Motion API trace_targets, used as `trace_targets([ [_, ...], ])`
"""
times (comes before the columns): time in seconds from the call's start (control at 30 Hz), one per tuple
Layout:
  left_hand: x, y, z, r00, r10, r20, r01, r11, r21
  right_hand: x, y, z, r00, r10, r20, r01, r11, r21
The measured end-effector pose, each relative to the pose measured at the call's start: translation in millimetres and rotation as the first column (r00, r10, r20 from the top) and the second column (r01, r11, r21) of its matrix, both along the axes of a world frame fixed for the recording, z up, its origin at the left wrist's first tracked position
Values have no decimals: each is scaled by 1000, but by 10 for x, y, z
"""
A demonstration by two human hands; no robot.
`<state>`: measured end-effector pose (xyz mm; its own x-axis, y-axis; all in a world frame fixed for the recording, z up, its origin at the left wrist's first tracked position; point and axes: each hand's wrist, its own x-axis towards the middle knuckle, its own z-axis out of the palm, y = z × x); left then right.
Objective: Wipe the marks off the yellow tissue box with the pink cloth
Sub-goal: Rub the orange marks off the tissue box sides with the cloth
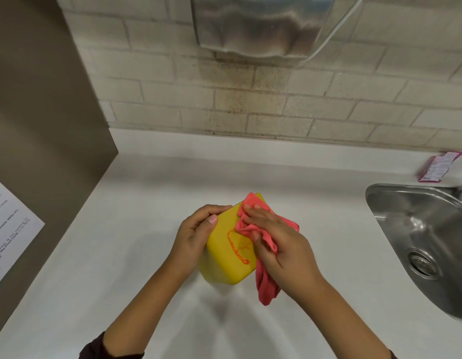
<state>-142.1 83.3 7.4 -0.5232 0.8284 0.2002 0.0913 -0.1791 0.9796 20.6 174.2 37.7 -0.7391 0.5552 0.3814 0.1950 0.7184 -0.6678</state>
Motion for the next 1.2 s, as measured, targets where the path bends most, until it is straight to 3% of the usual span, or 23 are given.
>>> trace_targets([
  [0.1, -6, 4, 5, 1000, 3, 13, -3, 1000, -6, -129, -90, -8, 998, -58, -30, 56, 997, -47],
  [0.3, -24, 16, 17, 999, 5, 34, -5, 1000, 10, 64, -37, 12, 981, 178, 79, -178, 984, -6],
  [0.5, -4, 15, 18, 1000, 21, 18, -21, 1000, 15, -87, -105, 85, 990, -129, -56, 111, 962, -250],
  [0.73, 7, 16, 30, 1000, 14, 25, -15, 1000, 23, 21, -200, 52, 989, 146, 8, -142, 972, -186],
  [0.87, 13, -5, 13, 1000, 19, 3, -19, 1000, 18, 91, -69, 39, 993, -51, -110, 9, 935, -356],
  [0.93, 41, -13, 18, 1000, 13, -7, -13, 1000, 26, -32, -159, 73, 987, -73, -144, 13, 924, -382],
  [1.1, 38, 0, 41, 1000, -6, 18, 5, 999, 33, -76, -395, 10, 982, 183, -49, -190, 960, -204],
  [1.2, 30, 0, 45, 1000, 11, 6, -11, 1000, 25, 107, -211, -23, 984, 167, -57, -176, 946, -271],
])
